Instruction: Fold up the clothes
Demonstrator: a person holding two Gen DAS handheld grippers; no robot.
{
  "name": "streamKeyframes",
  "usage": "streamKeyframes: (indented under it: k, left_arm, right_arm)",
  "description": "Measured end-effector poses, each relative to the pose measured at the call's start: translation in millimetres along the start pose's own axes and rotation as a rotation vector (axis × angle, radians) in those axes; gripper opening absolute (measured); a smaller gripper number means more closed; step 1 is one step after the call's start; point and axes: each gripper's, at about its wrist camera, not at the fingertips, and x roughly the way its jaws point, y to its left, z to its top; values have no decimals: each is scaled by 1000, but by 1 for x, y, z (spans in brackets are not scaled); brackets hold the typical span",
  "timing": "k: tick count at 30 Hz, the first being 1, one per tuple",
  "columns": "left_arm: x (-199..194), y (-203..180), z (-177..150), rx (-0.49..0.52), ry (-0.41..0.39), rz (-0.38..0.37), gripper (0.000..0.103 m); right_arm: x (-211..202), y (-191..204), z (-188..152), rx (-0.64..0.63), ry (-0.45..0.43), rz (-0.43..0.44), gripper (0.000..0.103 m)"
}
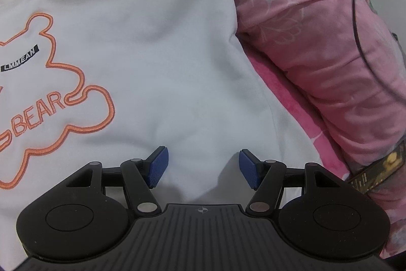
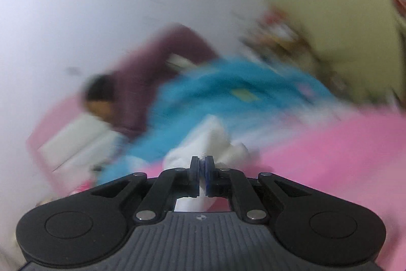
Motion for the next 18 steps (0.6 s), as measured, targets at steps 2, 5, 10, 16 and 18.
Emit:
streamKeyframes:
  k: [2,5,10,16,18]
  left_arm:
    - [2,0,1,-1,2,-2,62]
    - [3,1,3,-8,2,-7,62]
    - [8,-2,4,-11,2,-8,62]
    - [8,-1,8,-18,-1,-13,62]
    - [2,2,9,-28,-14,-16,62]
  right_arm:
    - [2,-17,-4,58,16,4,5]
    - [-17,-6,-2,19,-41,115,5]
    - [-21,-3,6,-113,-15,-23,4]
    - [-31,-53,2,126,-127,-233,8]
    - [-53,-37,-8,92,-230,-178,10]
